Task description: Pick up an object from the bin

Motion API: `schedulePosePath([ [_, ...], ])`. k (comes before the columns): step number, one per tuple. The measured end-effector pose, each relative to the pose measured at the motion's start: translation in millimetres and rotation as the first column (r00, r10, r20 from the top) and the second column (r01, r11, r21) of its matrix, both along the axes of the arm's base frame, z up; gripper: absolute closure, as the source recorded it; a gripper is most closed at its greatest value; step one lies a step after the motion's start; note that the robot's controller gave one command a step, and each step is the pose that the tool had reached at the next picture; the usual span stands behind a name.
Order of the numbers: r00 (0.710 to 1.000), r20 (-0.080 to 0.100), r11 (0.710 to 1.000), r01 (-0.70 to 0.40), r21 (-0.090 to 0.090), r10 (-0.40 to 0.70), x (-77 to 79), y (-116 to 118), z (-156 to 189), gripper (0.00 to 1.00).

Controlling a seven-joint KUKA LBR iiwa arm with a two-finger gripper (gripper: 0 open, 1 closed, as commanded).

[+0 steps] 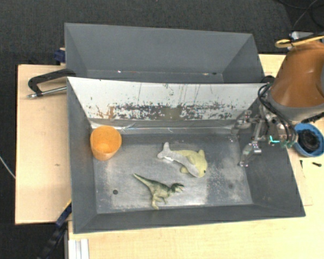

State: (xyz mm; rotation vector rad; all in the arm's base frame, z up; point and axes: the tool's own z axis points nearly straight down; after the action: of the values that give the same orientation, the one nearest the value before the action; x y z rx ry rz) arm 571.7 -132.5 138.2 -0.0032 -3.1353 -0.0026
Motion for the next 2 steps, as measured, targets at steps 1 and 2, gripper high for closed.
schedulePosePath([
  [1,0.962,0.006,0.962,-0.274,0.003,0.274,11.3,113.9,-64.3,0.0],
  [2,0.963,0.008,0.963,-0.27,-0.001,0.27,11.8,110.4,-62.8,1.0],
])
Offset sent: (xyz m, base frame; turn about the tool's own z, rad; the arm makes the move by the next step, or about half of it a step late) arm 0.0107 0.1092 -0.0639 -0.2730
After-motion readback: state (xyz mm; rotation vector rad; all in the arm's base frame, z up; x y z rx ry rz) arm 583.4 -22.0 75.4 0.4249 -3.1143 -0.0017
